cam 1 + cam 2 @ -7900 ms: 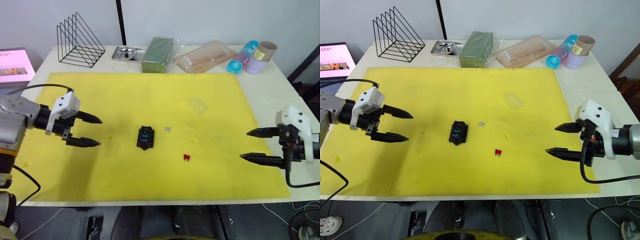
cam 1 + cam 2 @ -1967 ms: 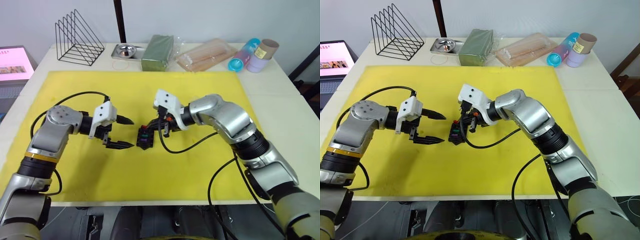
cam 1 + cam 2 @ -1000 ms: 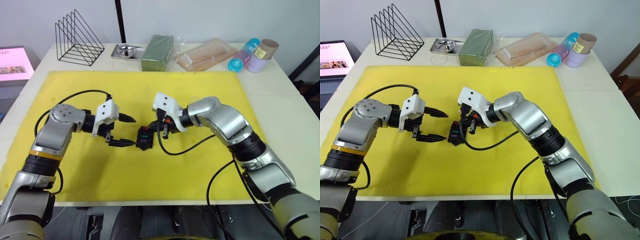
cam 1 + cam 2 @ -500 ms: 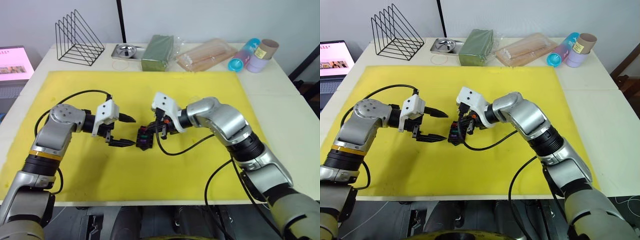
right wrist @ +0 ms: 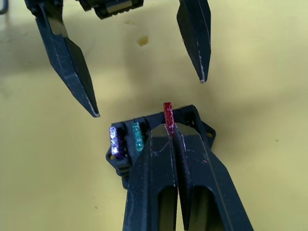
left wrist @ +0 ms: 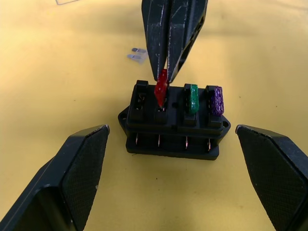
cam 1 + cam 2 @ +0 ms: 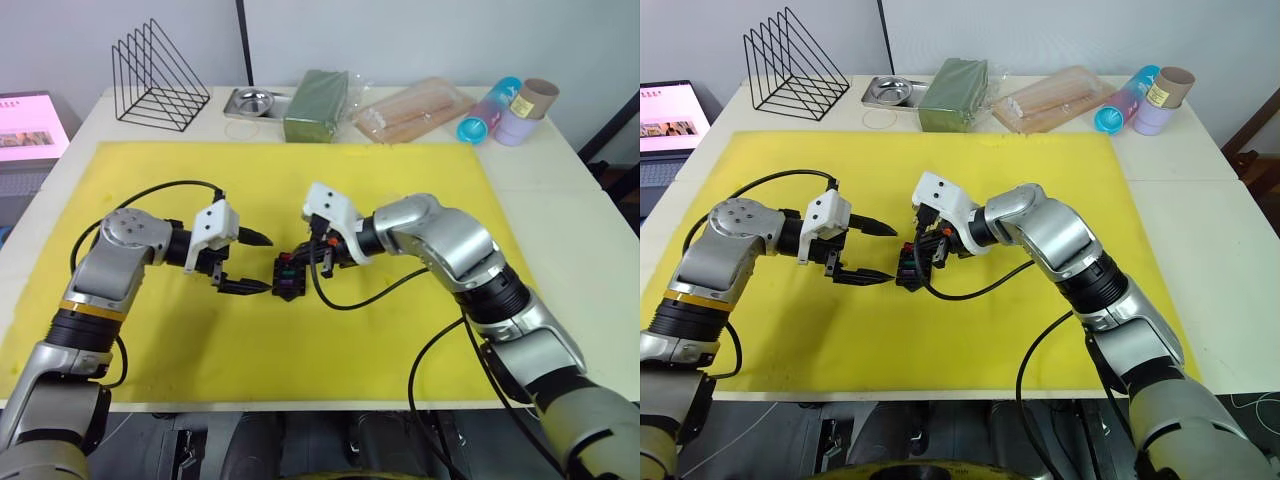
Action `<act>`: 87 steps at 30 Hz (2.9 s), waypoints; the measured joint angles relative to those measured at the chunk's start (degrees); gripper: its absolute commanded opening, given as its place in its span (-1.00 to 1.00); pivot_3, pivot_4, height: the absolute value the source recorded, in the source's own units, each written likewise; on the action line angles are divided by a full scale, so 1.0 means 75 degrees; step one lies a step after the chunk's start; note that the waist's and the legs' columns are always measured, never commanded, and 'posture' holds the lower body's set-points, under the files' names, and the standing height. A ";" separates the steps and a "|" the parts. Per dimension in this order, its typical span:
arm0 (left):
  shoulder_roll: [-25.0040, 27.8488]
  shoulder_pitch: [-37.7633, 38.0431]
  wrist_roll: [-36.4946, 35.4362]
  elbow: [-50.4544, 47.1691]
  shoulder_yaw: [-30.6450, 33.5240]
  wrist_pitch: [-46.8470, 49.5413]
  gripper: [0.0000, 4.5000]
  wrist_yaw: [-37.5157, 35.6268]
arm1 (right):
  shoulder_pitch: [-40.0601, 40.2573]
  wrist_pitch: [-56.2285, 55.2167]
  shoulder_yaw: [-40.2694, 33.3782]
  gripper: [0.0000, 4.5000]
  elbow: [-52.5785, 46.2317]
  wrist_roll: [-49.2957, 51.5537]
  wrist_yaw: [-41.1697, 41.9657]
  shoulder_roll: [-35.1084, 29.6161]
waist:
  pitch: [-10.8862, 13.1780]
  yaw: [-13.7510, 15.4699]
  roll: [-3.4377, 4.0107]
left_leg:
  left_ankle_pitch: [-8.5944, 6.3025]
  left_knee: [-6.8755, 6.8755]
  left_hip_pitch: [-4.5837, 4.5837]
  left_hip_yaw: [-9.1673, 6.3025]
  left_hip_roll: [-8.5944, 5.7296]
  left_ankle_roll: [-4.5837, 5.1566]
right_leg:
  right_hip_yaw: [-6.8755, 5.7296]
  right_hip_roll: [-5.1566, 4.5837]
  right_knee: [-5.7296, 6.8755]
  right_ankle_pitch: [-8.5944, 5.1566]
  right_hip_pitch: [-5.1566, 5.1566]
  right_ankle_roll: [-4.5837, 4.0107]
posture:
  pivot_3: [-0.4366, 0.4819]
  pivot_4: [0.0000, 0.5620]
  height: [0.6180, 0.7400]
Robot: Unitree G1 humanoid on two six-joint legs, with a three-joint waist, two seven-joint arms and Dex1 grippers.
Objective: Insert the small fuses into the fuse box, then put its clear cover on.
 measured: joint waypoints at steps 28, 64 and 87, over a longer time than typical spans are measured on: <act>-0.0038 0.0014 0.0005 -0.0019 -0.0002 0.0006 1.00 0.0029 | 0.0051 -0.0247 0.0089 -0.99 0.0000 -0.0156 0.0128 0.0004 | 0.0000 0.0000 0.0000 | 0.0000 0.0000 0.0000 -0.0001 0.0000 0.0000 | 0.0000 0.0000 0.0001 0.0000 0.0000 0.0000 | -0.05 -0.47 1.00; -0.0043 0.0238 -0.0012 -0.0344 -0.0001 0.0212 1.00 0.0197 | -0.0108 -0.0887 0.0519 -0.99 0.0539 -0.1044 0.0623 0.0180 | -0.0005 -0.0008 0.0002 | 0.0001 0.0001 0.0013 -0.0001 0.0000 -0.0002 | 0.0000 0.0002 0.0027 -0.0002 0.0000 -0.0003 | -0.05 -0.47 1.00; -0.0044 0.0196 -0.0009 -0.0370 -0.0002 0.0223 1.00 0.0174 | -0.0107 -0.0471 0.0339 -0.78 0.0374 -0.0960 0.0515 0.0211 | -0.0005 -0.0003 0.0002 | 0.0002 0.0003 0.0011 -0.0001 -0.0001 -0.0004 | 0.0001 0.0002 0.0029 -0.0002 -0.0001 -0.0003 | -0.05 -0.47 1.00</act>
